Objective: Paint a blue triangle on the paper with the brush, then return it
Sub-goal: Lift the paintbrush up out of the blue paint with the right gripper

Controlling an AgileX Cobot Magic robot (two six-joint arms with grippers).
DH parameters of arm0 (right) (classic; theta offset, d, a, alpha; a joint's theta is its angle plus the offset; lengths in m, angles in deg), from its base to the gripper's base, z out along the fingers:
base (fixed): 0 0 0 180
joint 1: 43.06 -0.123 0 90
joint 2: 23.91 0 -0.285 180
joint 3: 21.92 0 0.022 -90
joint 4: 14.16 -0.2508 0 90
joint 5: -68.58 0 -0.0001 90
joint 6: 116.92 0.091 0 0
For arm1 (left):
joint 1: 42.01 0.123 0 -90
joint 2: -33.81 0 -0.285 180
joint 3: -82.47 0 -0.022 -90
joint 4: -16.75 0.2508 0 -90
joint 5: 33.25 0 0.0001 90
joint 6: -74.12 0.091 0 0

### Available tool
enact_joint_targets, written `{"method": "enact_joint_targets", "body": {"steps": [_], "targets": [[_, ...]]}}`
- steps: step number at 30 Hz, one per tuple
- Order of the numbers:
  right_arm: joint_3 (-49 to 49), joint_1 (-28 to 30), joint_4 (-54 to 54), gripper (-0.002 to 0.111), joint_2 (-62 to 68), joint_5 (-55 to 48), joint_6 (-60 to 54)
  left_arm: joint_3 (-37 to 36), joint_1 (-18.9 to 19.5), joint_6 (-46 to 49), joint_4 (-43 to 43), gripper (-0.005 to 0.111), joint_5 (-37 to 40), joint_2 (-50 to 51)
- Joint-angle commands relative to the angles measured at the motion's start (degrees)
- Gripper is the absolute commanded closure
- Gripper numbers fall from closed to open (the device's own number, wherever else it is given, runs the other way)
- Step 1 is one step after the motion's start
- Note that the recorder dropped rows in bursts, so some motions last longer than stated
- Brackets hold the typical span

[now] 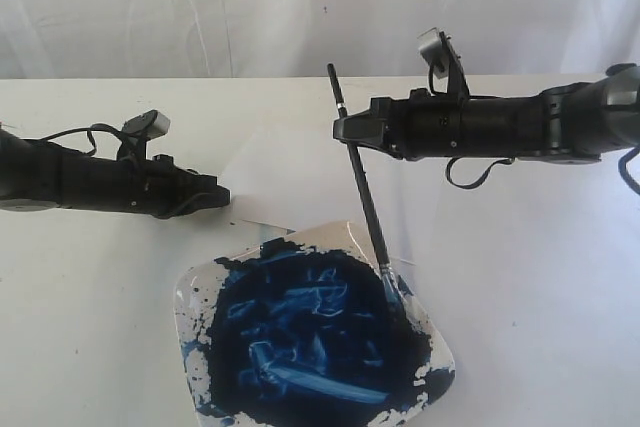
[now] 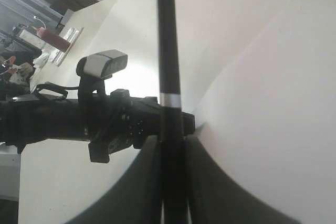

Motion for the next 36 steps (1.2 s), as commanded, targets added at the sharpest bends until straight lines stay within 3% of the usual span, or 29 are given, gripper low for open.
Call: {"method": "enact_joint_targets", "body": {"steps": [1, 11, 17, 23, 36], "targets": [[0.5, -0.1, 0.1, 0.108, 0.0, -2.3, -2.7, 0.1, -0.3, 0.2, -0.1, 0.107, 0.0, 0.2], [0.5, -3.6, 0.1, 0.108, 0.0, -2.2, -11.6, 0.1, -0.3, 1.0, -0.1, 0.107, 0.0, 0.2], [1.2, -4.3, 0.1, 0.108, 0.0, -2.6, -11.3, 0.1, -0.3, 1.0, -0.1, 0.107, 0.0, 0.2], [4.7, -4.3, 0.1, 0.108, 0.0, -11.7, -6.9, 0.1, -0.3, 1.0, -0.1, 0.107, -0.1, 0.2], [7.2, -5.9, 0.1, 0.108, 0.0, -12.5, -5.2, 0.1, -0.3, 1.0, -0.1, 0.107, -0.1, 0.2]]}}
